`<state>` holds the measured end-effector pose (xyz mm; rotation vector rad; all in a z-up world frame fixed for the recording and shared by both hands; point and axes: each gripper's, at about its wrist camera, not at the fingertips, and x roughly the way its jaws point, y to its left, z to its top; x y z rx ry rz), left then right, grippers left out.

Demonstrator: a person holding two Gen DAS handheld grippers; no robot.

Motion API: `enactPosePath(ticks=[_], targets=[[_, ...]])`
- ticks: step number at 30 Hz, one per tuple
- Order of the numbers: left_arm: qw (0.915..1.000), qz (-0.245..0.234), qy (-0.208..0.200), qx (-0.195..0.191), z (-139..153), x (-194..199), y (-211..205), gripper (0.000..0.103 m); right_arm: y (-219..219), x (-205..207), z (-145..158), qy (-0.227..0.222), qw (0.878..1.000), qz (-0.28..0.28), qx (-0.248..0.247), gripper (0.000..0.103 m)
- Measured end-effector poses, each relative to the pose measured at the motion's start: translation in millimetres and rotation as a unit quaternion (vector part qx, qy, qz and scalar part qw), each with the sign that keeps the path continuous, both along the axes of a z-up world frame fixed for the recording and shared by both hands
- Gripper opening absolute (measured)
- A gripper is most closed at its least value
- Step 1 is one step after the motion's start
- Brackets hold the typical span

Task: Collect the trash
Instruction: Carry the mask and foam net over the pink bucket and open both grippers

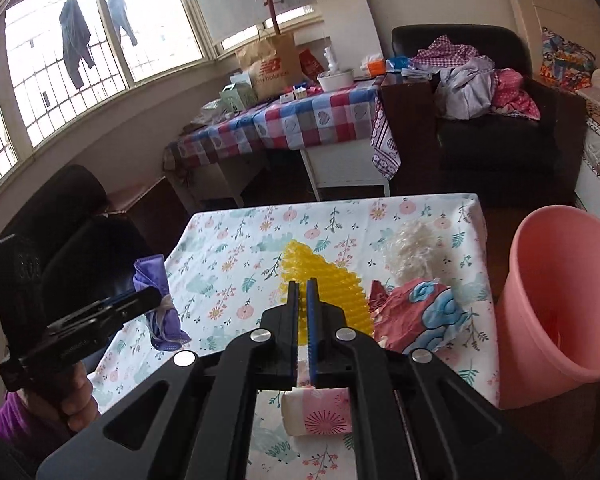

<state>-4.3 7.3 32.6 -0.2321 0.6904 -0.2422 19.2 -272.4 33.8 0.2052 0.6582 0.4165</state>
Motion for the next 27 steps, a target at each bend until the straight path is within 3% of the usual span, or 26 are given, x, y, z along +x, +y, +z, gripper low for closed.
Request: enactPosePath(ticks=[6, 12, 20, 27], targets=[[0.9993, -0.034, -0.008, -0.01, 13, 12, -27, 0.036, -40, -6, 10, -0.022, 0.999, -0.047, 0.013, 0.004], [0.9958, -0.089, -0.012, -0.017, 25, 32, -81, 0.036, -92, -10, 5, -0.027, 0.993, -0.109, 0.028, 0.004], [0.9835, -0.179, -0.016, -0.02, 32, 61, -179, 0.036, -160, -9, -21, -0.011, 0.98, -0.189, 0.055, 0.004], [0.9703, -0.242, -0.005, 0.006, 17, 89, -269, 0.036, -197, -5, -50, 0.013, 0.97, -0.228, 0.079, 0.004]])
